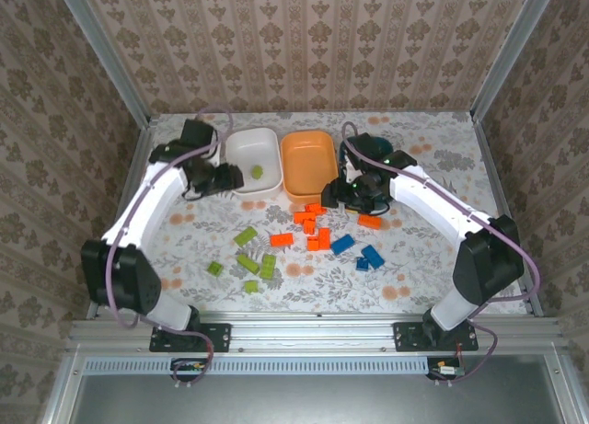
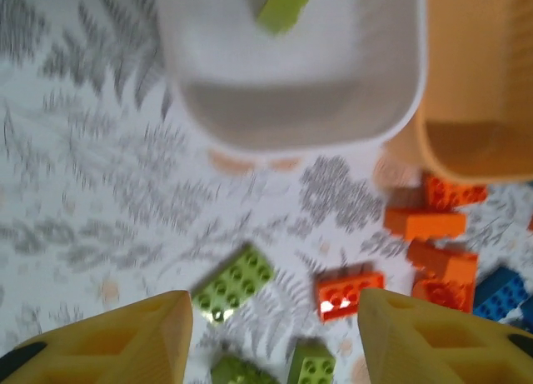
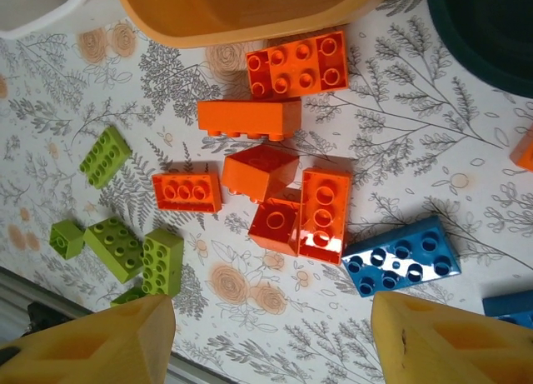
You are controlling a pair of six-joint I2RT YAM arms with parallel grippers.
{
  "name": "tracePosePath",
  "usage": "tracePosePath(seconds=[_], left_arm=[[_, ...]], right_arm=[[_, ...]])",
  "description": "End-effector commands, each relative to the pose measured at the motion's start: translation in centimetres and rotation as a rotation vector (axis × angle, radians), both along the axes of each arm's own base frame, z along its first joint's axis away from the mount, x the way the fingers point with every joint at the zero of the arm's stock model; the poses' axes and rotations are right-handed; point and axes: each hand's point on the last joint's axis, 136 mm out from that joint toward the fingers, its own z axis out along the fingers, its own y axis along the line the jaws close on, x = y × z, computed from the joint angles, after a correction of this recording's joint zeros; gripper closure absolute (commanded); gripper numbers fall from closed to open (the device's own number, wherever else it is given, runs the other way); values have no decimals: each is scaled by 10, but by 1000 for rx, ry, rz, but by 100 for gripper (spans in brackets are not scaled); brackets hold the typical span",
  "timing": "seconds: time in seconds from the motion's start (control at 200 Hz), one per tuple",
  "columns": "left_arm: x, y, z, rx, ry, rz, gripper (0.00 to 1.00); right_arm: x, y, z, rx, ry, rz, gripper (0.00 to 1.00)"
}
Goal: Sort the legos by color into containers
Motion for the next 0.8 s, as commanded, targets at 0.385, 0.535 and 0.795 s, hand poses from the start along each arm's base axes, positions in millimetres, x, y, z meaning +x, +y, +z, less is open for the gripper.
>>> tracePosePath(seconds=[0.385,0.535,0.795], left_arm=[[-80,-2,-87,45,191,-30,28],[-59,-13,-98,87,195,-172,22],[-37,-24,-120,154,198,-370,21]], right_arm=[[-6,16,-34,59,116,34,35],[-2,16,-31,69,101,-6,35],[-2,14,-25,68,85,-21,35]])
